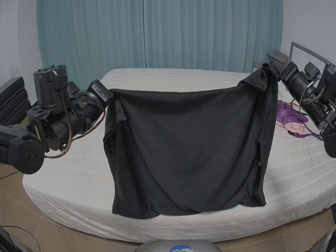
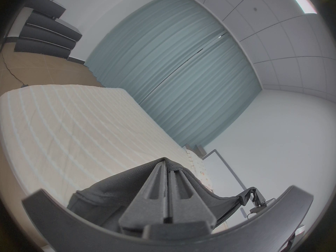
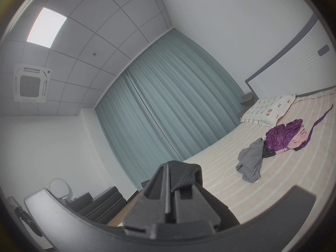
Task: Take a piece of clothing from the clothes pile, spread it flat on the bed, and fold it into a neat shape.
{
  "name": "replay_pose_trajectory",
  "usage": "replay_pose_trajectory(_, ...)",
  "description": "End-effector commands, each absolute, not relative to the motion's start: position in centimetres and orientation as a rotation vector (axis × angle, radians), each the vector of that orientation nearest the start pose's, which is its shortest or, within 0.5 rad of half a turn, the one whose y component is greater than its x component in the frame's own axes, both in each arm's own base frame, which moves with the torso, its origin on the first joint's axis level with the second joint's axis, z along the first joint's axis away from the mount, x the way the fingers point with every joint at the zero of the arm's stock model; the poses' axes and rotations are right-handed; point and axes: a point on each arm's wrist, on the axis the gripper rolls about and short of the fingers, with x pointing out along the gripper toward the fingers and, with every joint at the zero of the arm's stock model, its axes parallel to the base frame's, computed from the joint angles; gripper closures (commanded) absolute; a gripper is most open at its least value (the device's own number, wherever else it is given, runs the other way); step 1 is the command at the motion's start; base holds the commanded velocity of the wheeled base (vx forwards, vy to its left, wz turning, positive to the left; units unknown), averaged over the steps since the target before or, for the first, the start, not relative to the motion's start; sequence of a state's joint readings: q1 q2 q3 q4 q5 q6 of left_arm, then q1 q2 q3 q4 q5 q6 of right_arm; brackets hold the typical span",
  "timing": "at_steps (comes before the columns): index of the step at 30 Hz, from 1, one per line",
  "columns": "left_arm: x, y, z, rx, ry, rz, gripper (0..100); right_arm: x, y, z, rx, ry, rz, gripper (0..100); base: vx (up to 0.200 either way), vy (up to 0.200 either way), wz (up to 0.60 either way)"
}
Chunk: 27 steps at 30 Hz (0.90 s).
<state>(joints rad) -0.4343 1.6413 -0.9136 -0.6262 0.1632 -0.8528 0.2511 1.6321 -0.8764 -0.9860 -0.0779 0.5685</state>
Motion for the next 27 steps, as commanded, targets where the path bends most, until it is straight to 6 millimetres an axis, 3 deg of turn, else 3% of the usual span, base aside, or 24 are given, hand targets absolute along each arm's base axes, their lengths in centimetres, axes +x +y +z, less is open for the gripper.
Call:
replay_pose_trajectory(1, 32.4, -13.6, 18.6, -0.791, 0.292, -0.143, 100, 33.2, 8.8, 21.1, 0.571, -0.076, 0.205, 100, 0.200, 0.000, 0.00)
replay_pose_trajectory(6, 34.9, -13.7, 16.2, -0.815, 0.326, -0.093, 100, 35.3, 9.4, 18.8, 0.550, -0.060, 0.192, 100, 0.000, 0.000, 0.00)
replay_pose_trajectory(7, 35.6, -14.0, 14.6, -0.814, 0.364, -0.079, 100, 36.0, 9.6, 17.4, 0.536, -0.041, 0.183, 100, 0.000, 0.000, 0.00)
replay_pose_trajectory(11, 36.9, -14.4, 11.5, -0.793, 0.429, -0.046, 100, 37.4, 9.9, 14.2, 0.521, 0.021, 0.163, 100, 0.000, 0.000, 0.00)
replay_pose_trajectory(20, 39.1, -15.3, 6.9, -0.771, 0.496, -0.008, 100, 40.4, 9.7, 9.6, 0.502, 0.095, 0.108, 100, 0.000, 0.000, 0.00)
replay_pose_trajectory(22, 40.1, -15.5, 5.0, -0.763, 0.516, 0.008, 100, 41.6, 9.4, 7.3, 0.494, 0.129, 0.077, 100, 0.000, 0.000, 0.00)
replay_pose_trajectory(27, 42.4, -15.0, 2.7, -0.775, 0.494, 0.028, 100, 43.7, 9.0, 4.3, 0.490, 0.152, 0.045, 100, 0.000, 0.000, 0.00)
